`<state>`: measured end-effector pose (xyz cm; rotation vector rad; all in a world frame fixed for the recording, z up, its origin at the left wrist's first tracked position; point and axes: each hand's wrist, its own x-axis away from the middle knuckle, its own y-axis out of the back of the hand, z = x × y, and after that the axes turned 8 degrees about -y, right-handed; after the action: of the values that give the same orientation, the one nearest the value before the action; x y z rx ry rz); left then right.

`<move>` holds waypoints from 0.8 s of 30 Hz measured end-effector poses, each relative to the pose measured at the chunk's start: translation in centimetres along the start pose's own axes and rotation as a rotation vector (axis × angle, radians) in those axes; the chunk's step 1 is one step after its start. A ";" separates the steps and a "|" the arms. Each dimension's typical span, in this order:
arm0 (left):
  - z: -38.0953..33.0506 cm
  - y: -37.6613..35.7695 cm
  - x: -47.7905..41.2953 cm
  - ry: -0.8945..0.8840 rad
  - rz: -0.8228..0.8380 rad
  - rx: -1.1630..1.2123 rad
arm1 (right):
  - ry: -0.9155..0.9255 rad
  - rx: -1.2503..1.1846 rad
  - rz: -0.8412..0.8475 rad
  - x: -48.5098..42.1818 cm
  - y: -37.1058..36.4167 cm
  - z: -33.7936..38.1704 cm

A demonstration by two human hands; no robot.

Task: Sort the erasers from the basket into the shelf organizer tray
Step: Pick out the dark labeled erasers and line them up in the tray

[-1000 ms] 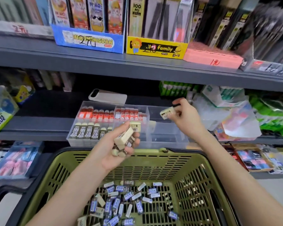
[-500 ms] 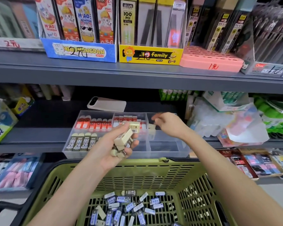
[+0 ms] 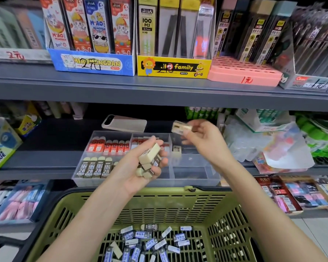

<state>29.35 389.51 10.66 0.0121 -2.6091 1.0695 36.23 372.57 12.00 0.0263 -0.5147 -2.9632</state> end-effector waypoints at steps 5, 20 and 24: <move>-0.8 0.4 0.0 -0.019 -0.032 -0.002 | 0.004 0.587 -0.037 -4.2 0.8 -2.3; -0.8 1.6 0.3 -0.096 -0.049 -0.122 | -0.173 0.688 0.273 -4.7 -0.2 -4.3; -0.6 1.5 0.3 -0.106 -0.058 -0.136 | -0.224 0.638 0.316 -5.2 -0.3 -4.3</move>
<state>29.02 391.01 10.13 0.1157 -2.7524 0.8932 41.49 372.11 7.81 -0.2939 -1.3308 -2.3934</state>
